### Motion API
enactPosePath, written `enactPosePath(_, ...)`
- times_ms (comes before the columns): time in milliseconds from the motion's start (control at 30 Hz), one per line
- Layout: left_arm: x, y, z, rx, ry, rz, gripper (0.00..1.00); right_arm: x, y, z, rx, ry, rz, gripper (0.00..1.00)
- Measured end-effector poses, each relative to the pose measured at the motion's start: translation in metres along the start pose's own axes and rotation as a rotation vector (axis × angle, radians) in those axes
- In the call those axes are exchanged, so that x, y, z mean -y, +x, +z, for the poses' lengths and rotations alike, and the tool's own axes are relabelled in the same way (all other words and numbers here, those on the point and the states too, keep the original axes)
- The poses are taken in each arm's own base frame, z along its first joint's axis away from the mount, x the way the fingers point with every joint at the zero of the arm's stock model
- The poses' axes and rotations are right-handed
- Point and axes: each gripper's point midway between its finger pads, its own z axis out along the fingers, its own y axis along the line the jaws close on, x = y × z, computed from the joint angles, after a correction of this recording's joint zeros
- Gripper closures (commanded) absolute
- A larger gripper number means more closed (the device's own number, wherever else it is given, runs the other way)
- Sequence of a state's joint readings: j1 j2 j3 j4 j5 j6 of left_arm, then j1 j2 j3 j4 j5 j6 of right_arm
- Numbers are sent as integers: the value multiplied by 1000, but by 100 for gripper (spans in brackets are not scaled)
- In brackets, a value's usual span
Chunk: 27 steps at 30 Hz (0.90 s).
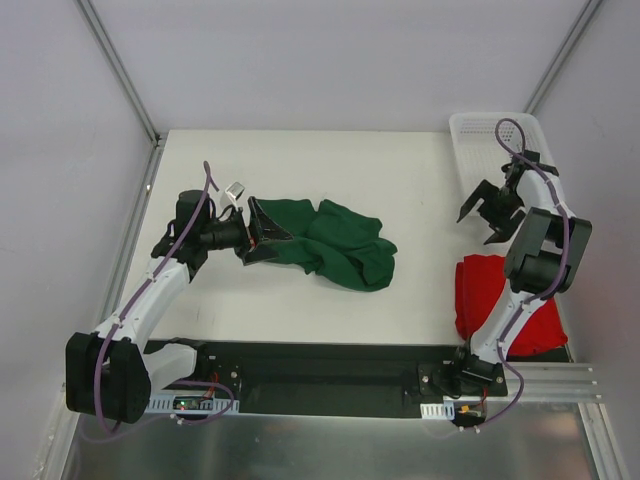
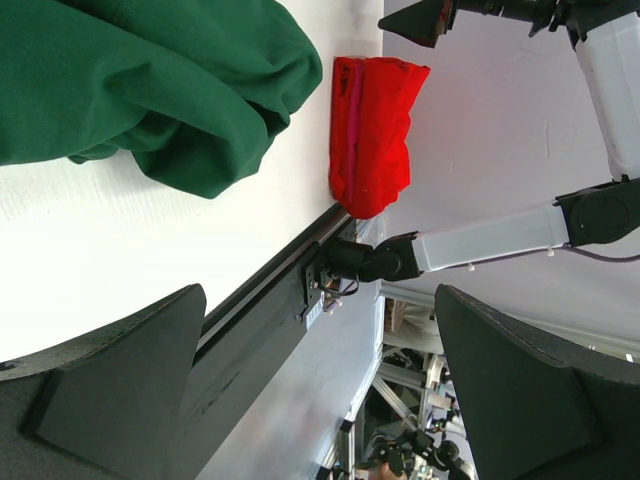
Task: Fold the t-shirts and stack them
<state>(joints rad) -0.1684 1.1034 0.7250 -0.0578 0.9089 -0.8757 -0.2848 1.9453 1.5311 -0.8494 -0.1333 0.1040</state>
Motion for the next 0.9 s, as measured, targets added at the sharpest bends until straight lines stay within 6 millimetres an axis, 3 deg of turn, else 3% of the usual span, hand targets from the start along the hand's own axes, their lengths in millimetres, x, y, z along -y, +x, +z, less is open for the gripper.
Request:
enactPosePath(467,1,-2,0,2,-1,-3,1,-31,-19,-11,15,-115,-18,4)
enactPosePath(533,2,-3,0,4,0,0,1,-46,-27,-22,48,-161,-38,4)
enactPosePath(633,4,-10,0,34,-12,13,1,-97,-35,-59,137,-295,-122,4)
enactPosePath(667,5,-12,0,45,-16,18,1,-123,-32,-78,177,-366,-167,4)
enactPosePath(767,13,-25,-3,90,-43,51,1,-202,13,-138,247,-576,-357,4)
enactPosePath(833,21,-37,-7,120,-84,92,1,-237,56,-162,247,-671,-479,4)
enactPosePath(867,25,-44,-8,132,-105,112,1,-244,74,-168,239,-697,-524,4)
enactPosePath(900,31,-54,-9,145,-129,139,1,-256,107,-168,199,-719,-592,4)
